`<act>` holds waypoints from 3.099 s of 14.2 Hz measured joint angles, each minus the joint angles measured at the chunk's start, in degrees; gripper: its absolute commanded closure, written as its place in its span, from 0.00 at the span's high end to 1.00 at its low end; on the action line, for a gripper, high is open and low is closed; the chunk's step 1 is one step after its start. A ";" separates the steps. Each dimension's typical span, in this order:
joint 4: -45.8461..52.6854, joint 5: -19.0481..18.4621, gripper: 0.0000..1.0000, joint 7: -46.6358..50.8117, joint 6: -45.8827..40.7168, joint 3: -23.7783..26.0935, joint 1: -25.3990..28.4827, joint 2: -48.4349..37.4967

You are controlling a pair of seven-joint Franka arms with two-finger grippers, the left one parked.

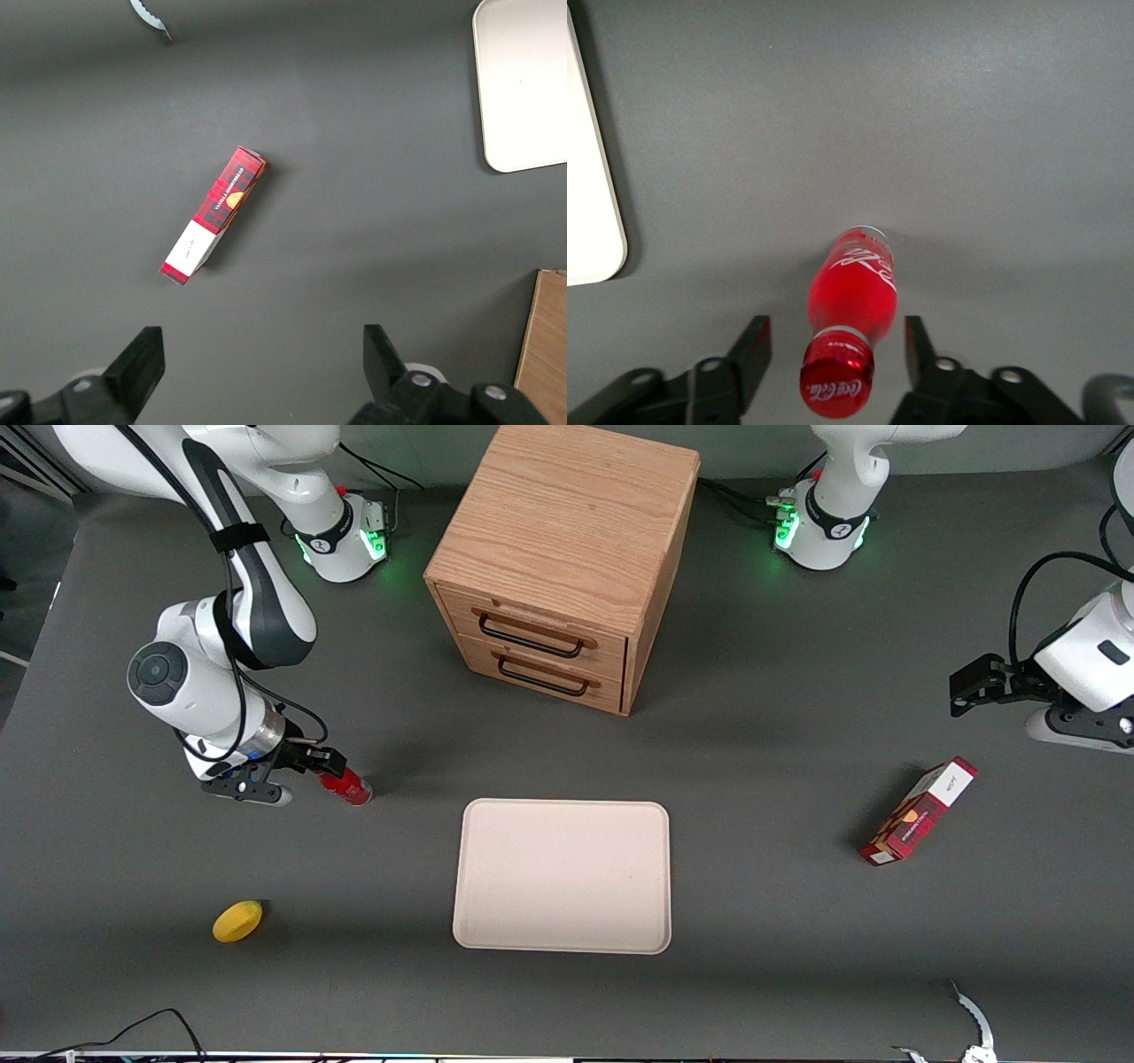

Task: Place coke bottle on tray
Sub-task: 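Close the right gripper around the bottle's body and lift it, then carry the held bottle over to the cream tray, then lower the bottle onto the tray and open the right gripper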

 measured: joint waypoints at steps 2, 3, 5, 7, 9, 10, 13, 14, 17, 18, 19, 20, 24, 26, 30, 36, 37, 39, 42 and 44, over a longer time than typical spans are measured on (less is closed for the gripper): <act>0.01 -0.51 0.00 0.00 0.00 0.01 0.00 -0.08; 0.02 -0.75 0.00 0.00 0.00 0.00 -0.01 -0.22; 0.13 -0.79 0.00 0.00 -0.07 0.04 0.00 -0.50; 1.90 -0.91 0.00 -0.01 -3.10 0.05 0.00 -1.42; 7.64 -1.14 0.00 -0.63 -12.38 0.05 0.00 -2.88; 11.76 -1.18 0.00 -1.38 -18.10 0.04 -0.01 -3.68; 25.84 -1.19 0.00 -2.78 -34.47 -0.10 -0.05 -5.04; 31.01 -1.19 0.00 -2.81 -39.78 -0.08 -0.04 -4.63; 47.06 -1.19 0.00 -2.18 -52.39 0.09 1.04 0.78; 52.48 -1.18 0.00 -0.58 -54.48 0.23 1.79 3.83; 57.02 -1.17 0.00 1.46 -55.42 0.59 2.46 7.01; 60.62 -1.16 0.00 4.03 -55.50 1.21 3.15 10.15; 68.13 -1.21 0.00 18.97 -46.92 2.94 7.38 21.82; 68.82 -1.53 0.00 26.77 -39.74 3.06 9.80 26.83; 69.61 -4.75 0.00 37.84 -27.55 3.20 13.23 35.34; 70.06 -12.87 0.00 47.07 -19.92 7.32 14.57 43.36; 70.08 -13.07 0.17 47.98 -19.52 7.65 14.66 44.15; 70.18 -13.13 1.00 48.72 -19.32 7.73 14.63 44.76; 71.29 -13.19 1.00 48.74 -19.37 7.76 14.48 44.75; 72.40 -13.33 1.00 48.64 -20.76 7.81 14.06 44.34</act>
